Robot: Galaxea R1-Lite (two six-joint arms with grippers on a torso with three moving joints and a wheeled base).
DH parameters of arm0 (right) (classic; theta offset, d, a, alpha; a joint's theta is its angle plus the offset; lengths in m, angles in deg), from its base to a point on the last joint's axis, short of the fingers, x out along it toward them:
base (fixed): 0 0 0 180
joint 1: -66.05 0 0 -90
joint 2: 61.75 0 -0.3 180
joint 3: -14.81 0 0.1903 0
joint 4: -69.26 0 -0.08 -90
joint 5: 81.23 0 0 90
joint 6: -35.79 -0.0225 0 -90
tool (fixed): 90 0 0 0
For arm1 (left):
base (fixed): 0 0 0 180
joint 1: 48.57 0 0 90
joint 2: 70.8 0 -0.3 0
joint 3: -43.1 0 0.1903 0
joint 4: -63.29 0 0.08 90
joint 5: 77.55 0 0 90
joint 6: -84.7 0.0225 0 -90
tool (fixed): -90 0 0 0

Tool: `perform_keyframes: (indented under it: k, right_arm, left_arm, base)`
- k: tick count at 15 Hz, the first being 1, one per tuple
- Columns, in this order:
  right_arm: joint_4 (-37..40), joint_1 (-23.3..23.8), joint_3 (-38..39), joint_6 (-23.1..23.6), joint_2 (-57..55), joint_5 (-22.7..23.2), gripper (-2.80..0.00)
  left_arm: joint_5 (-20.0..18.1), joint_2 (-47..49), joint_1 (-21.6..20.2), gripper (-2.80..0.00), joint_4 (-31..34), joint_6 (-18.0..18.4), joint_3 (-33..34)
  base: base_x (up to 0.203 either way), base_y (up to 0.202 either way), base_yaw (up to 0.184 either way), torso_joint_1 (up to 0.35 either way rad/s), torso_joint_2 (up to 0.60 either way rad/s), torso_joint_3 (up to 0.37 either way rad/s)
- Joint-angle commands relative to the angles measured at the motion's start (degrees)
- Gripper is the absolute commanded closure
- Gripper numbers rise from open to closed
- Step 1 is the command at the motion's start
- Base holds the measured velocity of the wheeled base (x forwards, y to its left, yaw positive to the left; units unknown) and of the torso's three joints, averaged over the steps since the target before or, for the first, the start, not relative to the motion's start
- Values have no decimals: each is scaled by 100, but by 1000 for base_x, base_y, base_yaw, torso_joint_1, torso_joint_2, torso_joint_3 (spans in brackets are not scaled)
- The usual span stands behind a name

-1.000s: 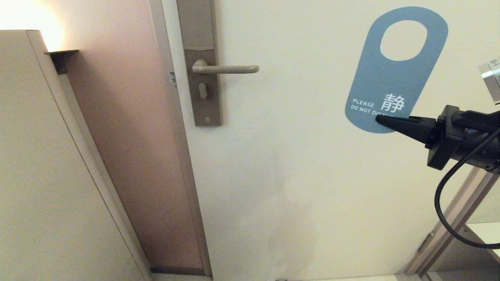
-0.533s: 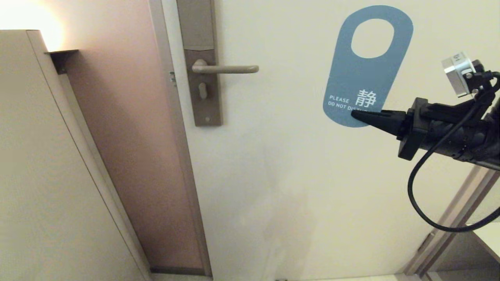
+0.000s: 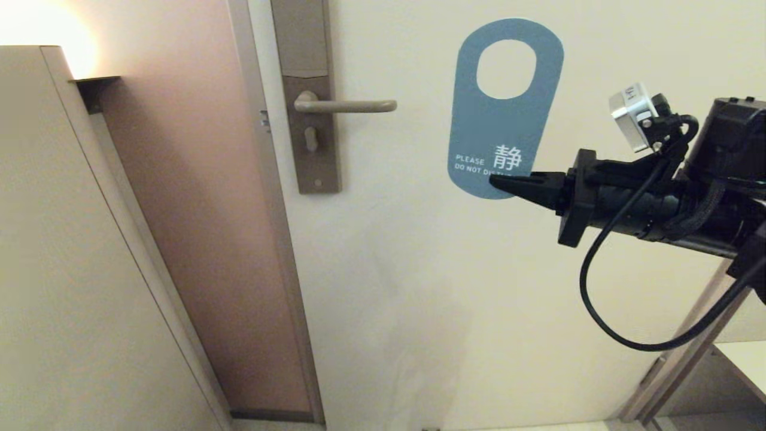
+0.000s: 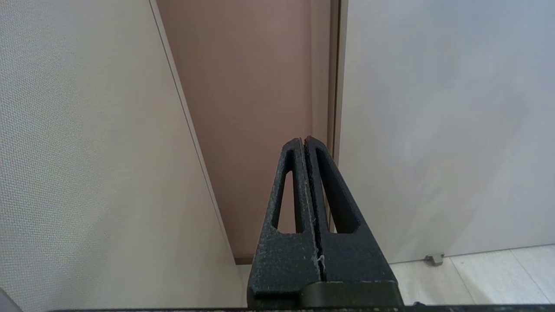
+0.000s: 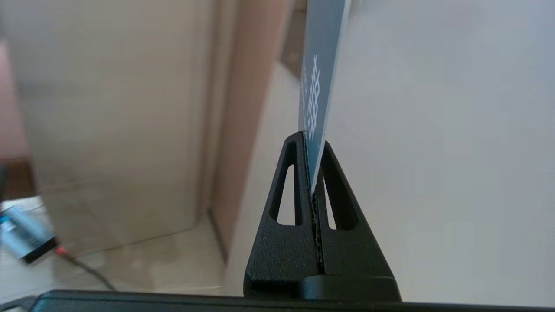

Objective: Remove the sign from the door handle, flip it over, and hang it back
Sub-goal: Hang the sign back with the other side facing out

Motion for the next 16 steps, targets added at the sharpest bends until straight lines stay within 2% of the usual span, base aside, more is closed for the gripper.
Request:
perform_keyframes:
  k: [1,3,7,14,16]
  right_arm:
    - [72,-196,-191,57,-235,1,0]
    - [385,-281,-474,87,-374,-240,0]
    - [1195,-347,-1019,88,-620,-1001,0]
    - [1592,-692,-1674,82,-1076,-1886,0]
    - [1677,-730,-1925,95,-1257,-1992,0]
  left_arm:
    - [-11,7,-1,0,3,-2,0]
    - [2,7,-1,0,3,-2,0]
    - [-11,7,-1,0,3,-2,0]
    - [6,7,-1,0,3,-2,0]
    - [6,7,-1,0,3,-2,0]
  base:
    - [0,0,0,0,0,0]
    - [0,0,0,0,0,0]
    - [0,0,0,0,0,0]
    - [0,0,0,0,0,0]
    - [0,0,0,0,0,0]
